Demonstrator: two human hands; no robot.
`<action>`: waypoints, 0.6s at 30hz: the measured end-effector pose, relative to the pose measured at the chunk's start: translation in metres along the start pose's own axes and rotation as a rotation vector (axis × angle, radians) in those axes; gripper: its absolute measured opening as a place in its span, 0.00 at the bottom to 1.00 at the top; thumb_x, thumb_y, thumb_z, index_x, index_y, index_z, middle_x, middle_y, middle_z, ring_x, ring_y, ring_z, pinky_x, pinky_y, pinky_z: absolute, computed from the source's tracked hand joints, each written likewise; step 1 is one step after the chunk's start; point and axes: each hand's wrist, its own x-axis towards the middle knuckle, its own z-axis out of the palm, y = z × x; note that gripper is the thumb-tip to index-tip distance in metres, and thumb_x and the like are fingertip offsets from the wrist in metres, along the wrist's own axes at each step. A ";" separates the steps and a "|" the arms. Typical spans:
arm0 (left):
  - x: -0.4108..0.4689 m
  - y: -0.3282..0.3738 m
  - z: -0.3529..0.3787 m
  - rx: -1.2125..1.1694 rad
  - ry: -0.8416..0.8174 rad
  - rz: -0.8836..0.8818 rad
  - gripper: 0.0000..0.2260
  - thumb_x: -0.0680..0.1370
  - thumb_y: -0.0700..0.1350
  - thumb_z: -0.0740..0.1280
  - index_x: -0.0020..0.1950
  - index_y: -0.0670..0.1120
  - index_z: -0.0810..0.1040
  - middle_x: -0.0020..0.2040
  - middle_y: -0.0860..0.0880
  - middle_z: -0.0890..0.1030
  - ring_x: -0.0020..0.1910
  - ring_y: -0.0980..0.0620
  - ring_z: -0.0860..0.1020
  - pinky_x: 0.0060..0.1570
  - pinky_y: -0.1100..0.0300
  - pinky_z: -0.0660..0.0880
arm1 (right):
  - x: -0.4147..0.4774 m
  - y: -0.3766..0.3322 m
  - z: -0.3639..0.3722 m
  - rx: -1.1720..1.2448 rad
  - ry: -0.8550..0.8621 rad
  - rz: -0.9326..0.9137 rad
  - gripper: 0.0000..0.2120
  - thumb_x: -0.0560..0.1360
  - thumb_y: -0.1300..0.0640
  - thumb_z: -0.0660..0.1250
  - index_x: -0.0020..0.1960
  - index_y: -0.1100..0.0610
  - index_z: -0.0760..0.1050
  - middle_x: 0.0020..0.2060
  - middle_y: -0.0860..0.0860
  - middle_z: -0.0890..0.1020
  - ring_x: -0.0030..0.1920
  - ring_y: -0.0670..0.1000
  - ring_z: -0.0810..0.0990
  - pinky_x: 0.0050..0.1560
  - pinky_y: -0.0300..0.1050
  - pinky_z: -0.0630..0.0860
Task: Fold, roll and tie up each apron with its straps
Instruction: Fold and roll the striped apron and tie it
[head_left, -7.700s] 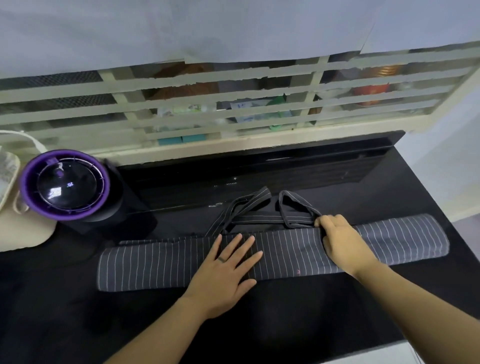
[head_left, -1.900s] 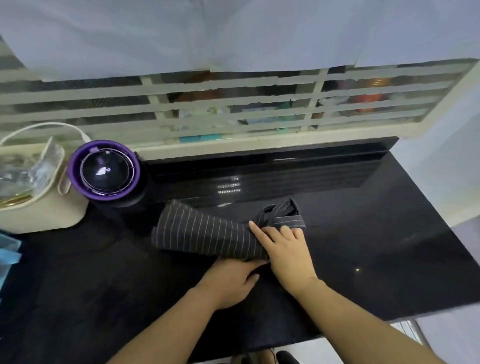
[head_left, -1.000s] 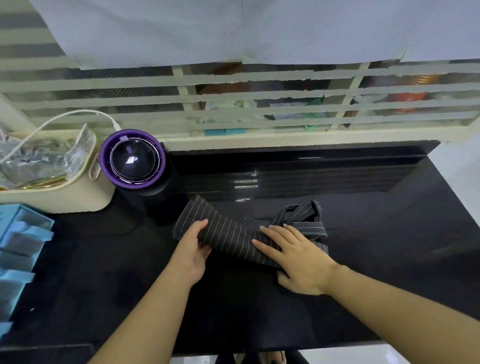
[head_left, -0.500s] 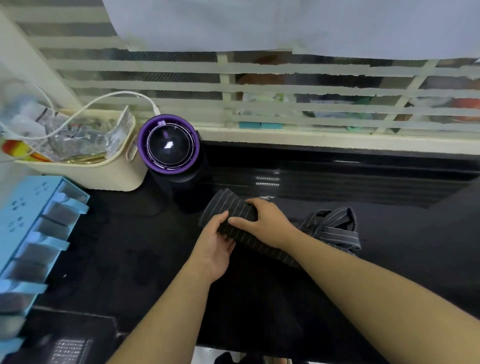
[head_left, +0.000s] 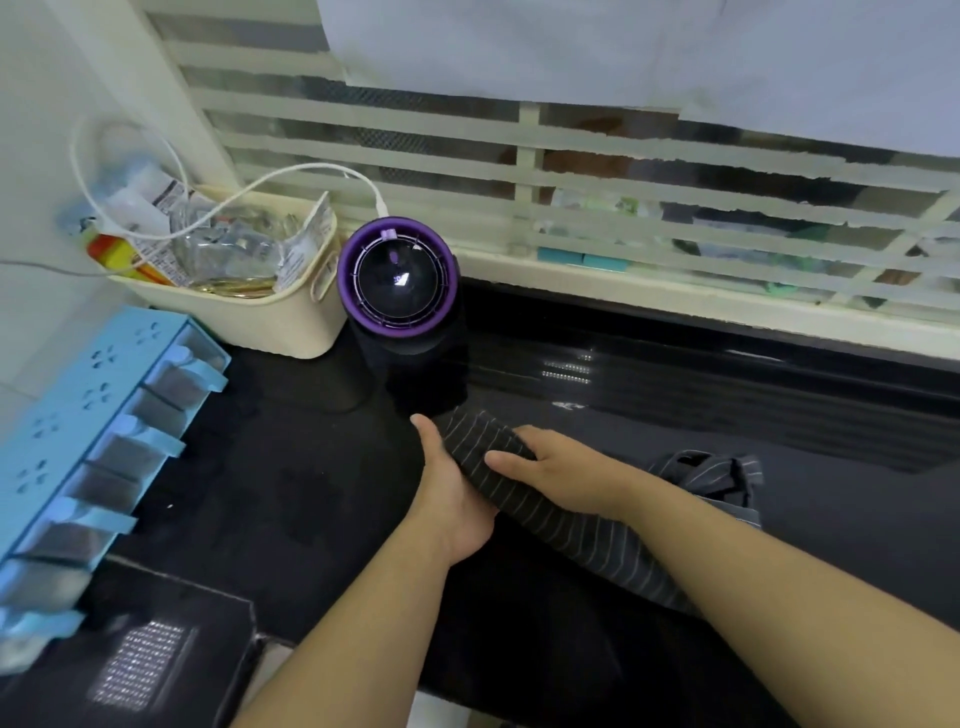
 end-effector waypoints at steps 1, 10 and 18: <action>0.000 0.001 0.001 -0.029 -0.009 -0.010 0.45 0.69 0.77 0.43 0.65 0.45 0.76 0.64 0.39 0.77 0.64 0.41 0.74 0.69 0.45 0.65 | 0.000 0.000 -0.002 0.063 -0.059 0.028 0.15 0.79 0.44 0.60 0.60 0.50 0.75 0.54 0.46 0.81 0.53 0.44 0.80 0.56 0.37 0.75; 0.012 -0.001 -0.008 -0.057 0.026 -0.031 0.47 0.69 0.78 0.42 0.74 0.46 0.65 0.70 0.43 0.72 0.70 0.44 0.68 0.69 0.45 0.61 | 0.003 -0.006 -0.024 0.143 0.099 -0.022 0.07 0.78 0.48 0.63 0.47 0.49 0.77 0.41 0.45 0.83 0.38 0.40 0.82 0.39 0.33 0.77; 0.012 -0.004 -0.014 0.090 -0.066 0.004 0.43 0.64 0.76 0.56 0.71 0.51 0.69 0.67 0.47 0.75 0.67 0.49 0.71 0.70 0.49 0.64 | 0.036 0.010 0.014 -0.425 0.310 -0.047 0.12 0.78 0.45 0.63 0.51 0.53 0.74 0.46 0.48 0.78 0.46 0.48 0.78 0.48 0.49 0.78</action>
